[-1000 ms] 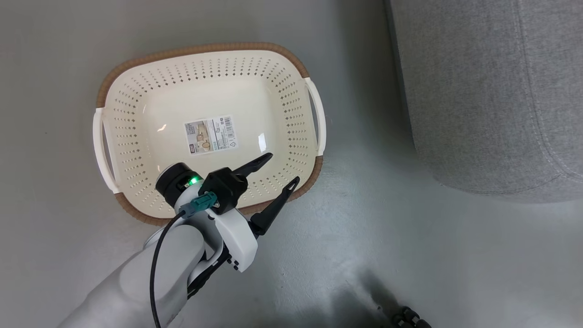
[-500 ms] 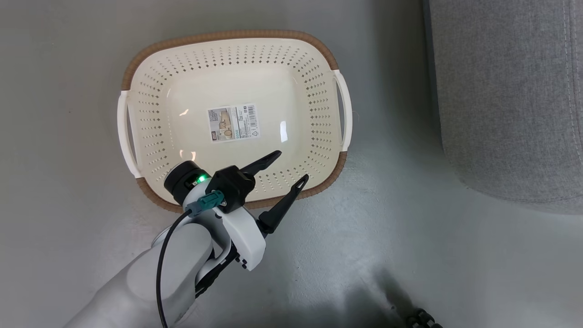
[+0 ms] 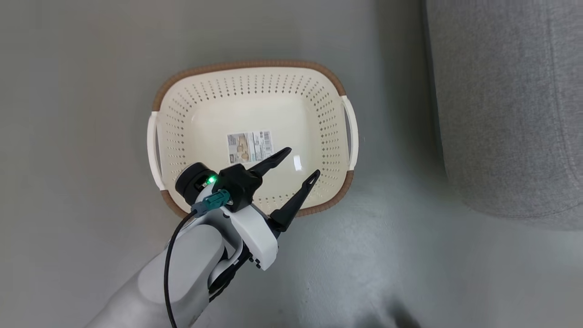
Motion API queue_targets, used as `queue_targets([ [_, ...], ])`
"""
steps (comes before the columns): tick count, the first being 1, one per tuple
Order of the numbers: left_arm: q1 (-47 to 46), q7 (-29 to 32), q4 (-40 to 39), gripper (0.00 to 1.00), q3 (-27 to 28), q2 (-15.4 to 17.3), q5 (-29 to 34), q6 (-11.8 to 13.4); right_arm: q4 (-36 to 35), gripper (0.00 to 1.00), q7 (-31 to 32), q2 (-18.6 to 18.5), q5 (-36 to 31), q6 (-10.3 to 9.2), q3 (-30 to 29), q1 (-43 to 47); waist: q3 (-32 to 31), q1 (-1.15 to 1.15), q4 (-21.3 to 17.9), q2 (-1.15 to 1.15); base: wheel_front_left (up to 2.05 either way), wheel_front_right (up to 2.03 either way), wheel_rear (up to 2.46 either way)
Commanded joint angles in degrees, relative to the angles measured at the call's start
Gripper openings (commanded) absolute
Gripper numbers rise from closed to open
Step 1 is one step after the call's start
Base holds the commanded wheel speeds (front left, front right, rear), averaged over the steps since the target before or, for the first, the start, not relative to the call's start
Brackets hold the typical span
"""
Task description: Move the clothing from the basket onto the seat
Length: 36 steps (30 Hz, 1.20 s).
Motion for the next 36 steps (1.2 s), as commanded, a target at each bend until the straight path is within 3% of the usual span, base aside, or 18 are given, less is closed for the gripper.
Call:
queue_targets([
  [1, 1.5, -0.5, -1.3, 1.0, 2.0, 0.2, 0.5, -0.2, -0.3, 1.0, -0.8, -1.8, 1.0, 0.16, 1.5, 1.2, -2.3, 0.0, 0.3, 0.0, 0.0, 0.0, 0.0],
  [18, 9.6, -0.5, -0.2, 1.0, 14.3, -2.2, 2.6, -0.2, -5.7, 1.0, -0.9, 3.5, 23.4, 0.16, 30.0, 14.0, -17.9, 0.0, 3.4, 0.0, 0.0, 0.0, 0.0],
  [25, 15.3, -0.5, 0.5, 1.0, 23.6, -3.0, 5.2, -0.2, -11.8, 1.0, -0.9, 5.7, 35.0, 0.16, 43.3, 22.8, -24.8, 0.0, 5.2, 0.0, 0.0, 0.0, 0.0],
  [36, 23.4, -0.5, -0.7, 1.0, 37.0, -4.1, 11.1, 0.1, -25.5, 1.0, -0.9, 8.7, 48.4, 0.16, 55.5, 39.9, -33.5, 0.0, 7.7, 0.0, 0.0, 0.0, 0.0],
])
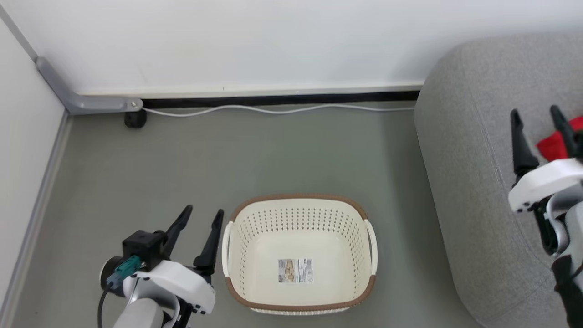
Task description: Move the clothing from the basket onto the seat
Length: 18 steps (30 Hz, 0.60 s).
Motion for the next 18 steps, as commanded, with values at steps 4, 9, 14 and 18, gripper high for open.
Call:
queue_targets([
  [4, 1.9, -0.5, -2.4, 1.0, 6.8, 0.3, 2.3, 0.6, -5.6, 1.0, -0.7, 0.4, 3.6, 0.16, 3.7, 4.9, -3.5, 0.0, 1.1, 0.0, 0.0, 0.0, 0.0],
  [9, 4.4, -0.5, -3.2, 1.0, 11.0, -0.6, 3.6, 0.7, -8.8, 1.0, -0.7, 1.4, 6.1, 0.16, 5.0, 9.6, -5.5, 0.0, 1.6, 0.0, 0.0, 0.0, 0.0],
  [14, 6.5, -0.5, -3.9, 1.0, 14.2, -1.2, 5.1, 0.6, -10.8, 1.0, -0.7, 2.6, 6.4, 0.16, 5.5, 13.5, -6.7, 0.0, 1.7, 0.0, 0.0, 0.0, 0.0],
  [18, 7.8, -0.5, -4.3, 1.0, 16.3, -2.0, 5.8, 0.5, -12.6, 1.0, -0.7, 4.4, 6.9, 0.16, 4.3, 16.5, -7.4, 0.0, 1.8, 0.0, 0.0, 0.0, 0.0],
])
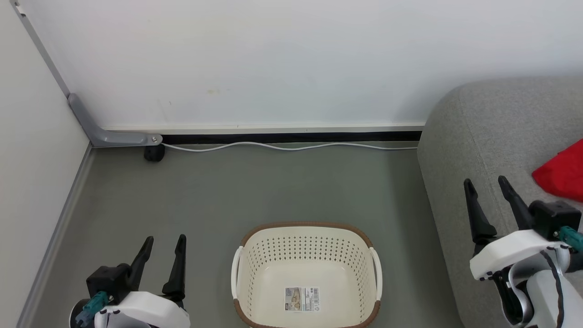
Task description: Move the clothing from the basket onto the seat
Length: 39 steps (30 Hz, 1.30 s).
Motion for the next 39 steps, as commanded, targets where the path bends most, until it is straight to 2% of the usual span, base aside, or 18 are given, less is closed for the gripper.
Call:
queue_targets([
  [1, -0.6, -0.5, -1.8, 1.0, 2.9, 0.4, 0.5, 0.2, -2.3, 1.0, -0.7, 0.4, 0.5, 0.16, -0.2, 1.2, -0.4, 0.0, 0.1, 0.0, 0.0, 0.0, 0.0],
  [19, 3.1, -0.5, -4.2, 1.0, 7.2, -1.3, 7.0, 0.6, -3.4, 1.0, -0.7, 3.7, -5.1, 0.16, -1.7, 8.6, -1.7, 0.0, 0.8, 0.0, 0.0, 0.0, 0.0],
  [39, 4.1, -0.5, -3.5, 1.0, 7.6, -1.9, 8.2, 0.0, -1.1, 1.0, -0.7, 4.2, -6.1, 0.16, -1.3, 8.7, -1.3, 0.0, 0.0, 0.0, 0.0, 0.0, 0.0],
])
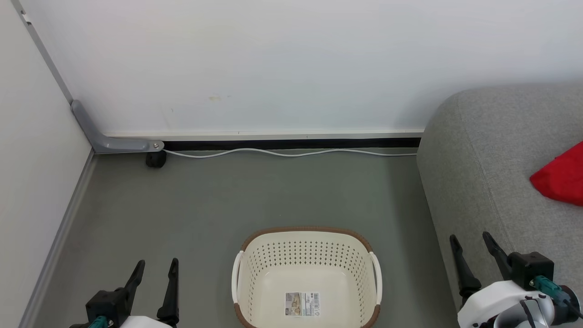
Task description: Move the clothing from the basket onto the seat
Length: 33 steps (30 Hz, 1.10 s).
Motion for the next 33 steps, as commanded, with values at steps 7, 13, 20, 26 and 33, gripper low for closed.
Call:
queue_targets([
  [7, -1.7, -0.5, -1.0, 1.0, 1.9, 0.4, 0.9, -0.5, -0.9, 1.0, -0.7, -0.2, -0.6, 0.17, 1.0, -1.3, 0.2, 0.0, -0.4, 0.0, 0.0, 0.0, 0.0],
  [13, -1.8, -0.5, -1.1, 1.0, 1.9, 0.4, 1.0, -0.6, -0.9, 1.0, -0.7, -0.2, -0.7, 0.17, 0.9, -1.3, 0.4, 0.0, -0.3, 0.0, 0.0, 0.0, 0.0],
  [20, -1.9, -0.5, -1.1, 1.0, 1.5, 0.4, 0.4, -0.7, -1.0, 1.0, -0.7, 0.0, -0.9, 0.17, 0.7, -1.6, 0.6, 0.0, -0.3, 0.0, 0.0, 0.0, 0.0],
  [26, 0.1, 0.1, 0.9, 0.0, -0.7, -0.2, -0.2, -0.5, 0.8, 0.0, 0.1, 0.7, -0.4, 0.0, -0.4, 0.2, 0.6, 0.0, -0.4, 0.0, 0.0, 0.0, 0.0],
  [33, 0.0, 1.7, 1.8, 0.0, -0.1, -0.5, -4.4, -0.5, 1.1, 0.0, 1.5, 1.4, 3.7, 0.01, -1.2, 1.0, 0.6, 0.13, -0.4, 0.0, 0.0, 0.0, 0.0],
])
